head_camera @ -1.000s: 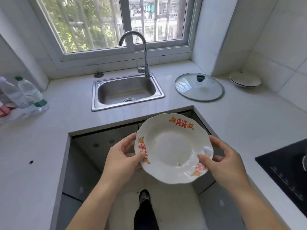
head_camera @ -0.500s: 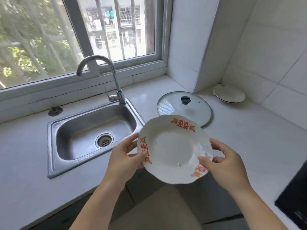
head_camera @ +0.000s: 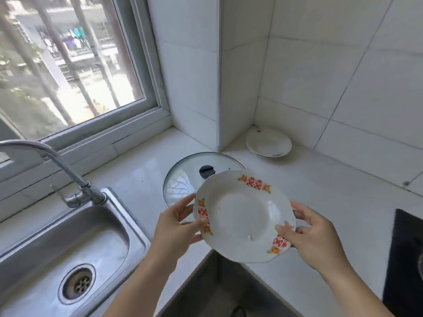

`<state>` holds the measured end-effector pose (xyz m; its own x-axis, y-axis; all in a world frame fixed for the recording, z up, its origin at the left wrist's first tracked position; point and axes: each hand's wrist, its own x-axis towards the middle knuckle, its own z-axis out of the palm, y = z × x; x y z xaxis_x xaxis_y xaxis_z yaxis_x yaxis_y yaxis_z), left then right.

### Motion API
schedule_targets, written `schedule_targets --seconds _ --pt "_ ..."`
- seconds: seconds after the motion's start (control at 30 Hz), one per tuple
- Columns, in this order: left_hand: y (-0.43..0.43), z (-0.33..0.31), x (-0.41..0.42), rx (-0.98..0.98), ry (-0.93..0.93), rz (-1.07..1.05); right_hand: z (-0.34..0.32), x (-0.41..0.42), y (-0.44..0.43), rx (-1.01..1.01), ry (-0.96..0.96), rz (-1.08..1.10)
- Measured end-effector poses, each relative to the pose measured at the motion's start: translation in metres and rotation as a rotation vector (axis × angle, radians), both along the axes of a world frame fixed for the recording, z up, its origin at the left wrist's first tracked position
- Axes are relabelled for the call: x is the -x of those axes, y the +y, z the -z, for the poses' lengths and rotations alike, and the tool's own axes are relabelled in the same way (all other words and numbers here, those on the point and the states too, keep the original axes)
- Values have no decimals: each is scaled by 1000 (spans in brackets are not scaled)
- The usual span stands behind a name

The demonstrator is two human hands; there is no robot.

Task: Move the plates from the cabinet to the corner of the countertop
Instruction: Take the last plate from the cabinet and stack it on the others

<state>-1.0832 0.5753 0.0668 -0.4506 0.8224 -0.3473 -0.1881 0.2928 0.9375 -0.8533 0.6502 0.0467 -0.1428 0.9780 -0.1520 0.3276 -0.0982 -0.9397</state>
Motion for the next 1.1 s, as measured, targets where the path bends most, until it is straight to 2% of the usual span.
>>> schedule_targets --seconds 0.27,0.7,1.1 --pt "124 11 -13 19 28 186 4 -27 93 28 54 128" --pt "280 39 -22 105 133 388 27 -40 210 49 -168 161" --pt "397 90 -11 144 224 390 74 -22 335 71 -324 128"
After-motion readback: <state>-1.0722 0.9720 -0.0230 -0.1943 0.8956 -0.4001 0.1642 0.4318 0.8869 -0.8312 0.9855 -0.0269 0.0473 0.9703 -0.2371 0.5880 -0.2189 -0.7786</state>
